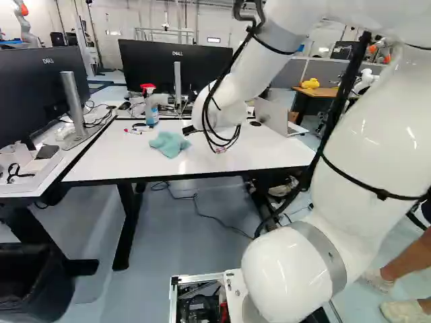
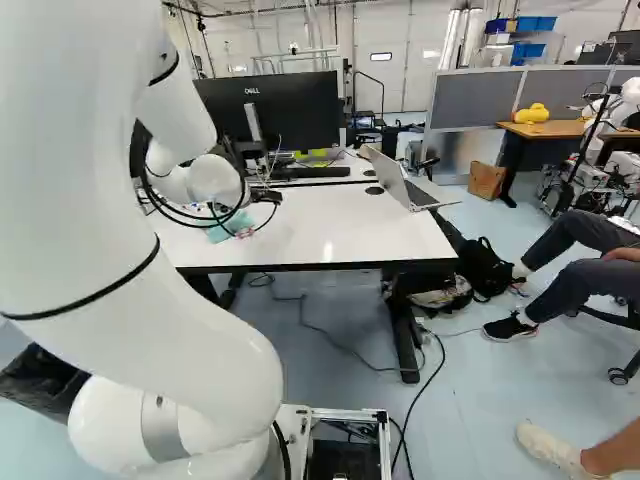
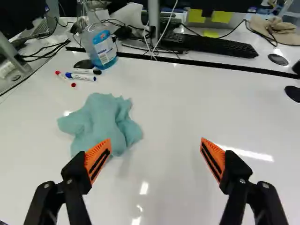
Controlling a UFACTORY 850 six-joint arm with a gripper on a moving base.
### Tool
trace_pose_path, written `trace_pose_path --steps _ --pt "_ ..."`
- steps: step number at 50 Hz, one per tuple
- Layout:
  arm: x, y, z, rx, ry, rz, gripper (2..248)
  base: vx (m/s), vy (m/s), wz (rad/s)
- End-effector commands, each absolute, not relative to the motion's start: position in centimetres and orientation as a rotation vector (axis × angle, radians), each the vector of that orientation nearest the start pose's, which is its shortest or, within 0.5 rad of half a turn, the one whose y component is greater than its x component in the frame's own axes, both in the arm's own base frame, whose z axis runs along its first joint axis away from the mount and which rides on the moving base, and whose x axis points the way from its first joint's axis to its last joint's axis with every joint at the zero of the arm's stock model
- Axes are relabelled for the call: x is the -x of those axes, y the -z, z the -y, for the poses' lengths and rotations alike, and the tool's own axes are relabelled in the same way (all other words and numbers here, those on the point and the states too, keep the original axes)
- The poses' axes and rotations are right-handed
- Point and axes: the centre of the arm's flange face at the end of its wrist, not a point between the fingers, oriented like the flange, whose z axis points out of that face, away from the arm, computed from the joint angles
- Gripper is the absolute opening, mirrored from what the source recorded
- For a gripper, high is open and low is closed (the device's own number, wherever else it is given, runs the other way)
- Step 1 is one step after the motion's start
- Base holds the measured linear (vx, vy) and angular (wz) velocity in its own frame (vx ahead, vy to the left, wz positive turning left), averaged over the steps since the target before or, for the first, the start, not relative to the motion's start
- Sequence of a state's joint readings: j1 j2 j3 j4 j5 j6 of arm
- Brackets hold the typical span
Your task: Clean the table with the green towel
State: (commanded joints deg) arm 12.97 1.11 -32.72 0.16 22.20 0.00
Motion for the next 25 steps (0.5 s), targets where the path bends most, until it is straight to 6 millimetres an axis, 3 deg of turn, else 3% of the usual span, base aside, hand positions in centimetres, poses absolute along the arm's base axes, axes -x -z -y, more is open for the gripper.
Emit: trace_pose_path --steps 25 --pt "-35.4 -40.3 -4.3 2.621 1.607 0.156 247 0.000 0.000 0.000"
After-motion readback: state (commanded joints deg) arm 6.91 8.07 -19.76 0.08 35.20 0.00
